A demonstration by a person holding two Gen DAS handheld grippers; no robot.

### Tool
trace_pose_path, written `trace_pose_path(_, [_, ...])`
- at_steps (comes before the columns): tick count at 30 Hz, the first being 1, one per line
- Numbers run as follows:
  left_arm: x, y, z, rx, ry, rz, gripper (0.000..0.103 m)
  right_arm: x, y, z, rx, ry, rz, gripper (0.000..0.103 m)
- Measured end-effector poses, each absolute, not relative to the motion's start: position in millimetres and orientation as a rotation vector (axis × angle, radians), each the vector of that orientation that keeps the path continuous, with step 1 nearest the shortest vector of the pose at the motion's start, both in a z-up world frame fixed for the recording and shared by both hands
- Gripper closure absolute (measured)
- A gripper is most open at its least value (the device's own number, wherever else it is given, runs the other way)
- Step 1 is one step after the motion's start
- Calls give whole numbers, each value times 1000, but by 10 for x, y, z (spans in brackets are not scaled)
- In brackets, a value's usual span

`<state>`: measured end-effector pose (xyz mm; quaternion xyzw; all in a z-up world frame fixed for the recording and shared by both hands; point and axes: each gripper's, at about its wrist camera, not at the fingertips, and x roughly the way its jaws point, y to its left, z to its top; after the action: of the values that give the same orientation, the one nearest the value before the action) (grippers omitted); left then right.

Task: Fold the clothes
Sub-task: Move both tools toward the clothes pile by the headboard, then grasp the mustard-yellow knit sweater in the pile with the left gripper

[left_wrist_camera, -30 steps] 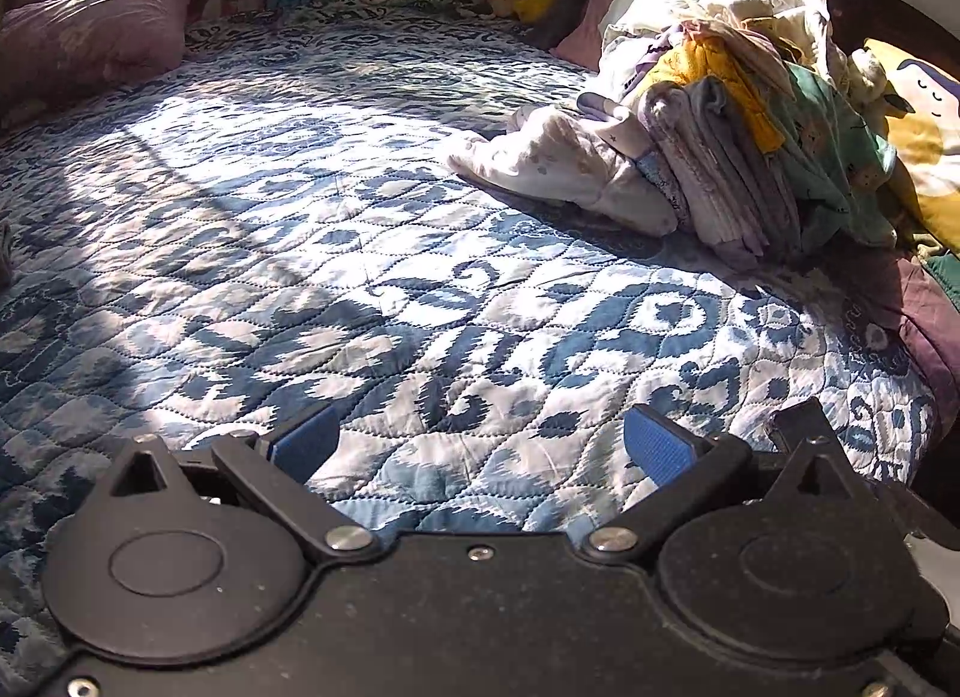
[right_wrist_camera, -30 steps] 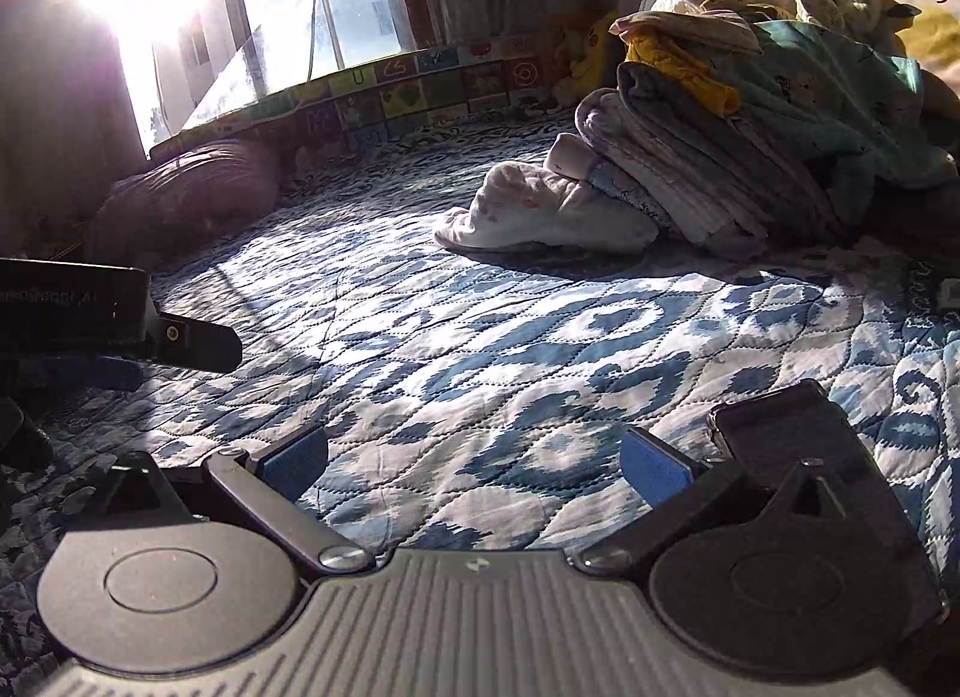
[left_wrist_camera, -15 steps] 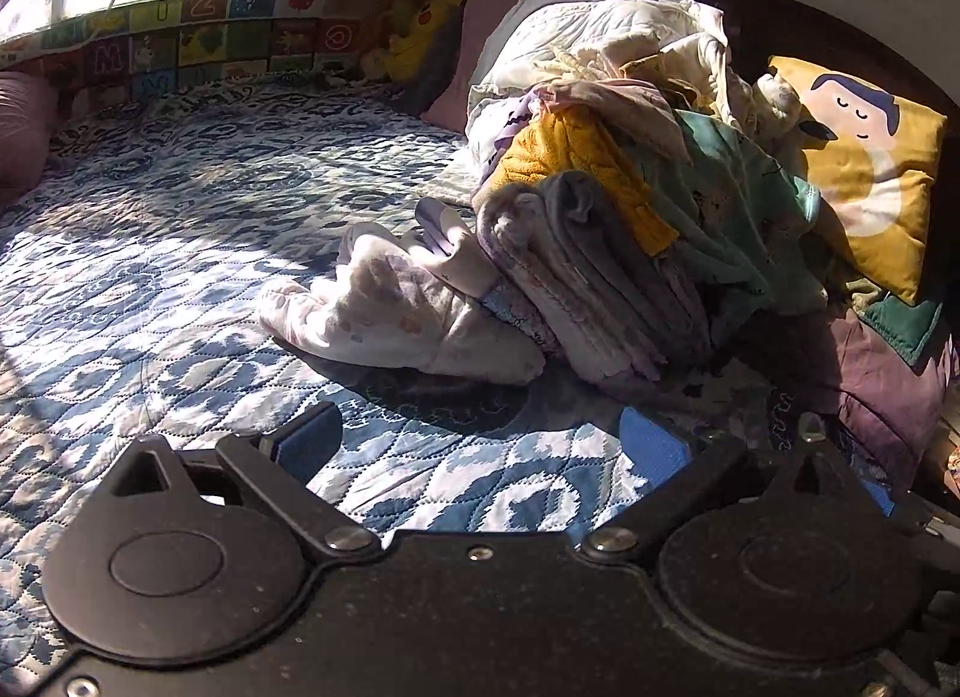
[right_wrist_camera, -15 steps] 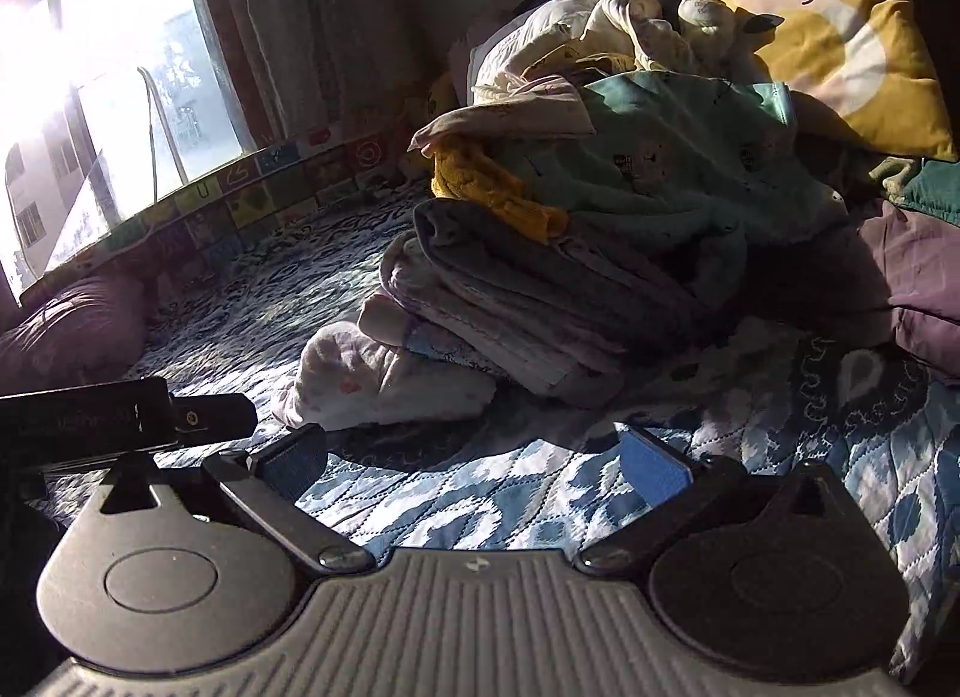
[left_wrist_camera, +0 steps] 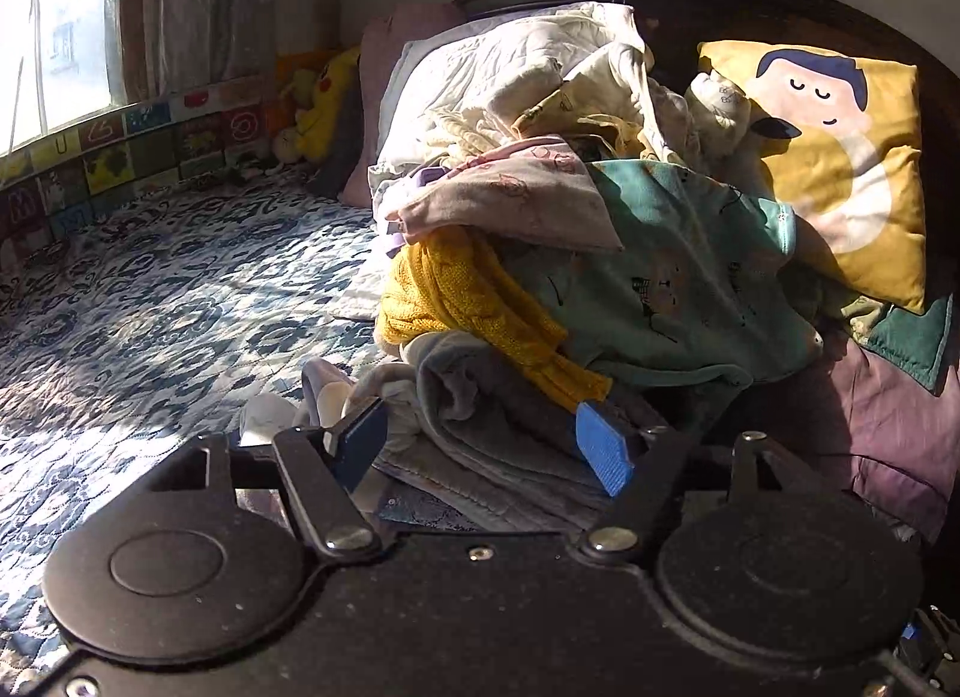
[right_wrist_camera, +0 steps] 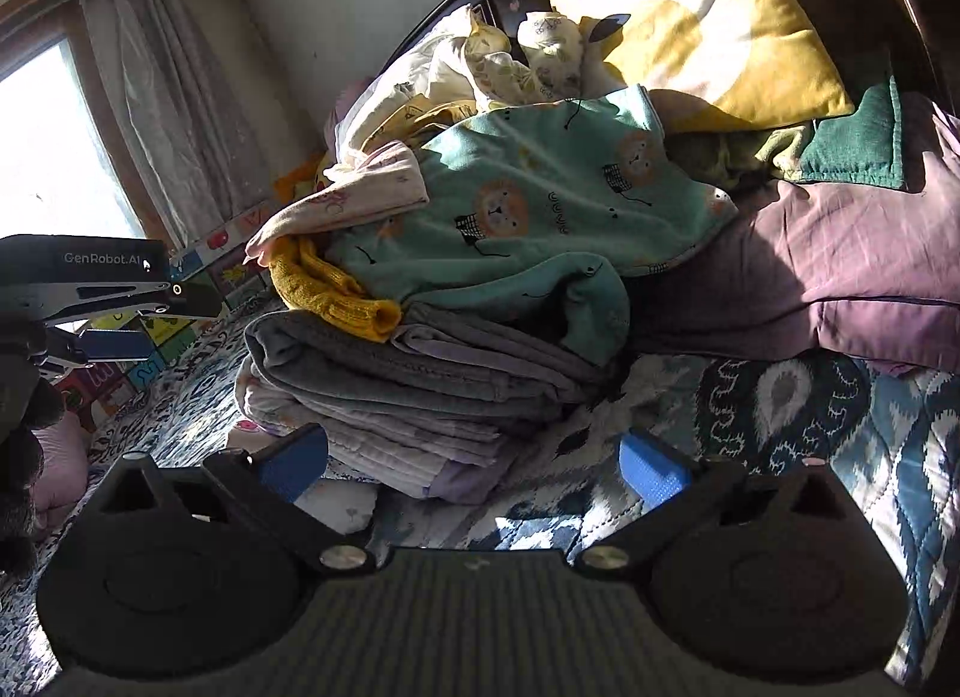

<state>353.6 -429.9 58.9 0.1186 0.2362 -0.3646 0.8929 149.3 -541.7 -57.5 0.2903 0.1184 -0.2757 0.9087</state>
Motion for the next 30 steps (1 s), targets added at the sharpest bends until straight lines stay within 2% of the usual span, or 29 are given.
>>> trace_pose_path(2, [3625,-4480,551,259,490,-751,45,1531,-5469,-648,629,280,-552,0])
trace_pose_path(4, [3720,-4651,494,268,493,-741,62,1562,-5509,-716,657,307,-536,0])
trace_pose_path(6, [3813,-4818,438,276,496,-731,73,1577,-5541,-773,676,319,-529,0])
trace_pose_path(10, [3979,-5055,322,259,523,-711,82,1583,-5594,-838,707,324,-521,0])
trace_pose_path(15, [4112,-5221,171,157,595,-691,82,1581,-5631,-865,731,319,-504,0])
trace_pose_path(17, [4137,-5256,146,125,621,-678,72,1582,-5641,-868,734,320,-501,0])
trace_pose_path(19, [4152,-5288,135,85,646,-679,56,1579,-5652,-874,740,320,-500,0])
trace_pose_path(20, [4140,-5301,138,88,645,-677,61,1576,-5657,-878,745,320,-501,0])
trace_pose_path(21, [4114,-5338,145,122,636,-660,92,1574,-5658,-879,747,319,-500,0])
trace_pose_path(26, [4000,-5075,309,76,567,-658,94,1599,-5602,-871,750,326,-467,0])
trace_pose_path(30, [3939,-4661,714,6,477,-654,95,1625,-5495,-838,772,324,-403,0])
